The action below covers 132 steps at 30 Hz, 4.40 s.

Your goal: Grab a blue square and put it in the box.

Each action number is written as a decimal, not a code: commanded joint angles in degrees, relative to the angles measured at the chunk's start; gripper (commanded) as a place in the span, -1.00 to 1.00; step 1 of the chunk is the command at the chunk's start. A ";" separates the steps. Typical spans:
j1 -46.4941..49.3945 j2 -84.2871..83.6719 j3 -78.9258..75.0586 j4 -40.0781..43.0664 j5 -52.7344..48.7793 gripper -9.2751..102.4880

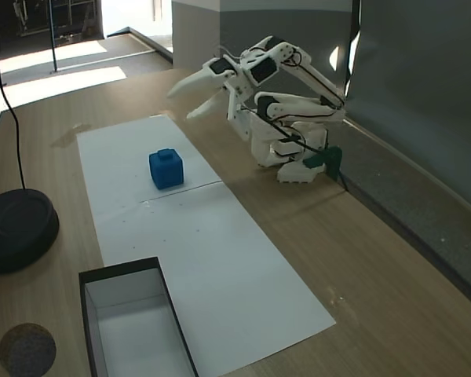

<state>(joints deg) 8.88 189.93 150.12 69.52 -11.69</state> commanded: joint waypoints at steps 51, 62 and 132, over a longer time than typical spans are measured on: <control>-36.91 -76.90 -74.71 -0.70 -0.88 -0.80; -44.47 -107.67 -104.50 -5.89 -0.62 -0.81; -30.67 -91.05 -116.81 29.97 11.87 -0.84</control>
<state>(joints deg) -23.91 86.84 28.04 99.58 -0.26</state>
